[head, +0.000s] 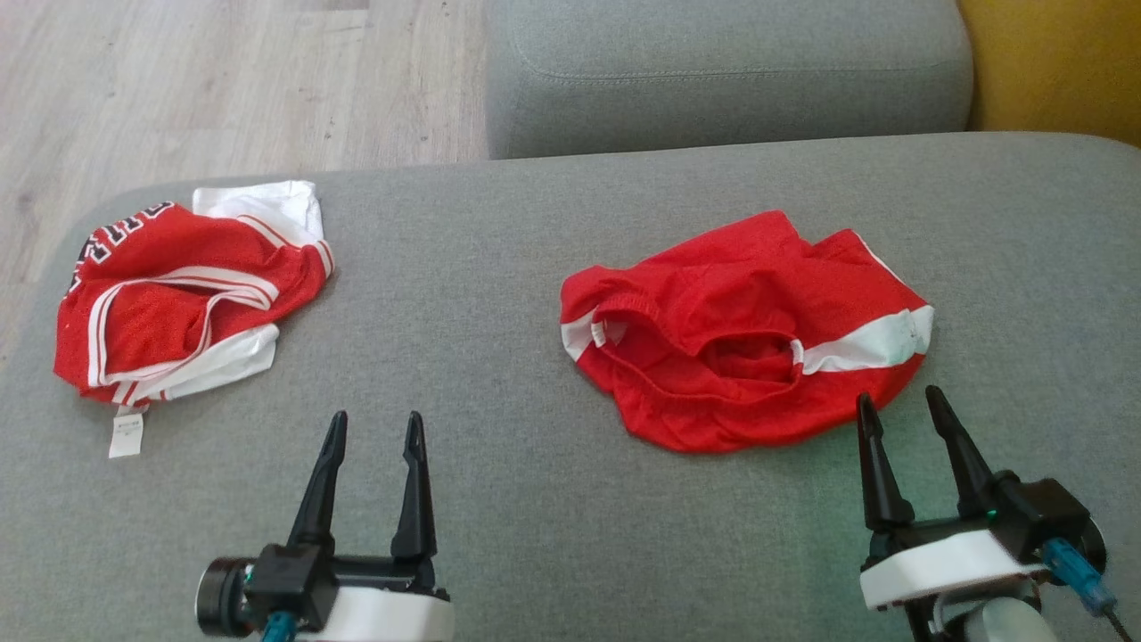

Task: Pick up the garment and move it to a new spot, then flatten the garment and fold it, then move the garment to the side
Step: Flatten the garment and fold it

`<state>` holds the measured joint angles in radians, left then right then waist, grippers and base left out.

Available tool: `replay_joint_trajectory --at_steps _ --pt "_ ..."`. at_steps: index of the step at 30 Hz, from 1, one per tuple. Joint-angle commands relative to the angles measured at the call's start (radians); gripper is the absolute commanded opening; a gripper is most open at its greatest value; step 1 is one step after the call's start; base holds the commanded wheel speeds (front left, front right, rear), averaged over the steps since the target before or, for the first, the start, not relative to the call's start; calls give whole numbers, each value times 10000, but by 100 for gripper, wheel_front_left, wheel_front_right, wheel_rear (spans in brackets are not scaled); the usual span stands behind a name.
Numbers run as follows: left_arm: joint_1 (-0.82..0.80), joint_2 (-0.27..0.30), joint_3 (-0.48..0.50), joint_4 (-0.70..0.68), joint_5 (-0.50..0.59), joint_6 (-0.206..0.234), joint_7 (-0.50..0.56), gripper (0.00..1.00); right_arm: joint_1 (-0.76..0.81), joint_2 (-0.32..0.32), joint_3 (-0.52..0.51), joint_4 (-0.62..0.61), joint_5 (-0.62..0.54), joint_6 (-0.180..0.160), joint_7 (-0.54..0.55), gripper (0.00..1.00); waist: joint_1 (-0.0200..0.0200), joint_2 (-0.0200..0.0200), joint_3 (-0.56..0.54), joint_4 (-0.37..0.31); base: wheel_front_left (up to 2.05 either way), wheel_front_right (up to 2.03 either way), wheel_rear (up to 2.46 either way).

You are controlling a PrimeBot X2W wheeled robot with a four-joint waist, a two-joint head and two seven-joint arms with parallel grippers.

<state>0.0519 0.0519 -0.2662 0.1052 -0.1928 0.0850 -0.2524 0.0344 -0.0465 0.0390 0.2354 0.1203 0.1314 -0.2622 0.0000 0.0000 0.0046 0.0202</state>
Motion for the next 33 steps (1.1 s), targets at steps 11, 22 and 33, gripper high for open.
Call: replay_joint_trajectory --at_steps 11,22,33 --pt "-254 -16 182 -307 71 -7 -93 100 -340 -37 271 -355 0 -7 4 100 0 0 35 -181 0 0 0" --pt "-939 -16 -748 156 -958 -608 -93 100 -511 -37 592 -511 40 -7 4 100 0 0 623 -1003 0 0 0" --pt "-4035 -16 -3789 2543 -3083 -1873 82 100 -1118 -37 1152 -649 188 -7 4 100 0 0 1908 -2633 0 0 0"
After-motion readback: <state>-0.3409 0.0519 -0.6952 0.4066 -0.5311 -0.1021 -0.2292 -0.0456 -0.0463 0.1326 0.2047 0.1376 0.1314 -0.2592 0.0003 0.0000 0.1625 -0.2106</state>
